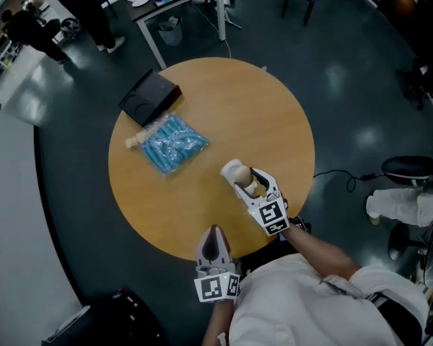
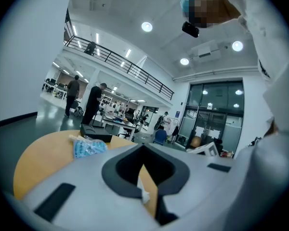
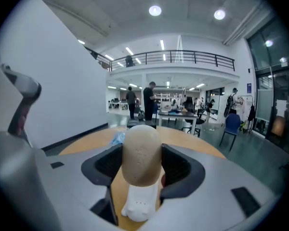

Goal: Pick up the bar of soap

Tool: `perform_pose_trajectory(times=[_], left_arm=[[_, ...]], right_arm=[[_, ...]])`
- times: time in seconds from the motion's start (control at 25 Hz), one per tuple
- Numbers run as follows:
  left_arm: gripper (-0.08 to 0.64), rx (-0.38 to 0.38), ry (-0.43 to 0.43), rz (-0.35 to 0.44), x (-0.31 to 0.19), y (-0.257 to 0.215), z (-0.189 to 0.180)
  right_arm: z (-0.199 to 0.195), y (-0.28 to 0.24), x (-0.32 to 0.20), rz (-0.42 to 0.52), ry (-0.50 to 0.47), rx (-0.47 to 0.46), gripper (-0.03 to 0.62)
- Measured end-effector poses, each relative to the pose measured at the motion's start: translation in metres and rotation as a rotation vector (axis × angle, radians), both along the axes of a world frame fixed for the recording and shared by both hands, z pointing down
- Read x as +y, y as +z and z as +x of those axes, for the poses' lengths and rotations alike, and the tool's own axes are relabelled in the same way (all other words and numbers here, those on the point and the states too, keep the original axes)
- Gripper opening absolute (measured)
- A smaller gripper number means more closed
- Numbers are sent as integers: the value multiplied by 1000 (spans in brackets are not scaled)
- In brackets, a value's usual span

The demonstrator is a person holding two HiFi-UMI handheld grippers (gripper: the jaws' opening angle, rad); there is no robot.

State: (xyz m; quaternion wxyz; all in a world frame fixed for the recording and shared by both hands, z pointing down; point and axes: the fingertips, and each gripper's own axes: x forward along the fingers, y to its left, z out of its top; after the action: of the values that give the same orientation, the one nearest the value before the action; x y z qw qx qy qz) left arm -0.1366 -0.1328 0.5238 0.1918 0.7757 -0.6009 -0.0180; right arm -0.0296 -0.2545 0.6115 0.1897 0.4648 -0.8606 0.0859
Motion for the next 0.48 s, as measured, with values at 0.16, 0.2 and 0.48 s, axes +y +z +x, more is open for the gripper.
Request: perform_pose_trajectory(times=[0.16, 0.2, 0.48], left_arm=[[6, -13, 33, 74, 8, -26, 5], [6, -15, 39, 94, 9, -32, 6], [6, -14, 73, 117, 17, -35, 13]], right_arm=[[12, -94, 34, 194, -11, -102, 262], [16, -114, 44, 235, -11, -133, 262], [39, -142, 104, 279, -9, -180, 262]])
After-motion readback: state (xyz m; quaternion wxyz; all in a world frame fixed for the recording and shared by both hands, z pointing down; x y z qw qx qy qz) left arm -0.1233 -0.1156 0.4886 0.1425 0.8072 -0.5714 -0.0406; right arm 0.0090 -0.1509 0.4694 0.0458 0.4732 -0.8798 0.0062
